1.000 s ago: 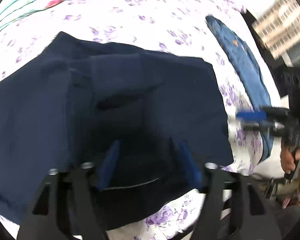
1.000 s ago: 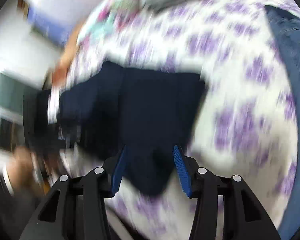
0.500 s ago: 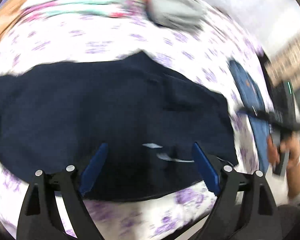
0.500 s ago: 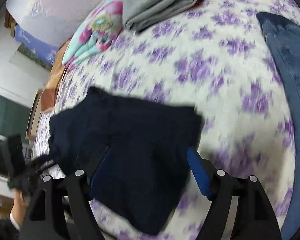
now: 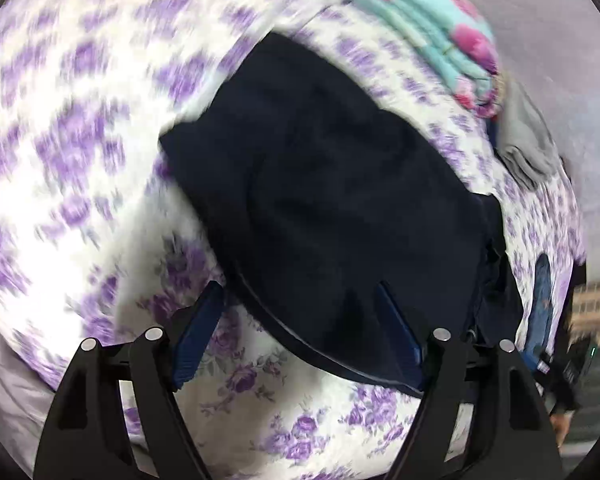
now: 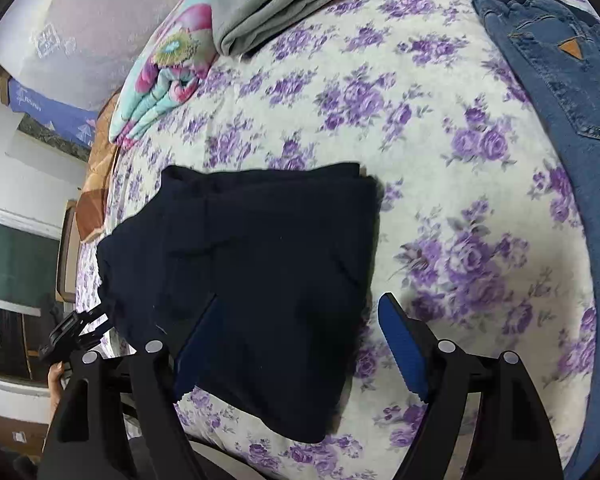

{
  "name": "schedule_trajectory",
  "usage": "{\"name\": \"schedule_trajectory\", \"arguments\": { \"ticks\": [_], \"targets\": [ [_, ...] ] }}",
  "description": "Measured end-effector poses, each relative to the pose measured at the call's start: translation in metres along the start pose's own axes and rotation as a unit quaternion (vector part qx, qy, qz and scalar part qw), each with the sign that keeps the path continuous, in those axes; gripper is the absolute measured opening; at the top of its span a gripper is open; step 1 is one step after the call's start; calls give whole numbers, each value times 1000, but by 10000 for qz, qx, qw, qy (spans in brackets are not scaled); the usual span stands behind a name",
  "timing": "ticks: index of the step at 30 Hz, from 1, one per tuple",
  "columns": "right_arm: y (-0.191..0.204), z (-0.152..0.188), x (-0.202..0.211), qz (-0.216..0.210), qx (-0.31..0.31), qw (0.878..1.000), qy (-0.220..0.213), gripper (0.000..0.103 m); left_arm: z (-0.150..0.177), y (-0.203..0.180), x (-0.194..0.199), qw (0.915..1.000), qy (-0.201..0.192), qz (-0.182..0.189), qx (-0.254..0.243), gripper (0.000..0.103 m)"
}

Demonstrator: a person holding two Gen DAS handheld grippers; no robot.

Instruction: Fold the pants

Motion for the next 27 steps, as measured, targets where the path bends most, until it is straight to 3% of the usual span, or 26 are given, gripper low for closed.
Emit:
{"name": "schedule_trajectory", "arguments": {
  "ticks": [5, 9, 12, 13, 14, 17, 19, 21, 22, 24, 26, 27],
  "targets": [
    [7, 3, 0, 13, 178, 9998, 7, 81, -7, 1, -16, 9998, -146, -68, 81, 74],
    [2, 1, -1, 93, 107, 9999, 5, 82, -42, -8, -31, 9996, -120, 20, 245, 78],
    [5, -2, -2, 44, 137, 9999, -49, 82, -61, -13, -34, 9977, -124, 46, 664, 78],
    [7, -3, -2, 15, 176, 9998, -64, 82, -61, -16, -33, 9975, -158, -57, 684, 62],
    [9, -3, -1, -4, 212, 9997, -82, 82, -58, -21, -31, 9983, -219, -179, 501, 34],
    [8, -2, 1, -52, 225, 9997, -89, 82, -47, -45, -5, 9966, -533, -601, -202, 21],
    [4, -1, 3, -66, 153, 9998, -107, 82, -34, -77, 36, 9876, -1020, -779, -906, 20],
    [-1, -2, 5, -127, 45, 9998, -143, 82, -16, -115, 77, 9740, -1509, -528, -1608, 20],
    [-2, -3, 6, -169, -8, 9997, -169, 82, -1, -143, 97, 9622, -1682, -299, -2119, 21],
    [-3, -5, 8, -263, -74, 9994, -227, 82, 22, -185, 113, 9426, -1659, 81, -2898, 25],
    [-2, -8, 10, -349, -109, 9989, -300, 82, 50, -227, 115, 9256, -1470, 385, -3466, 54],
    [-1, -8, 10, -374, -114, 9987, -323, 82, 66, -249, 109, 9140, -1271, 522, -3818, 60]
  ]
}}
Point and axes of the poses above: each gripper's, at about its wrist camera, not at the fingertips, and x roughly against the way its jaws point, y to its left, z to its underside, the point moved 2 cm from there along -x, roughly the way its jaws point, and after that the axes turned 11 degrees about -z, right-handed, at the moved point
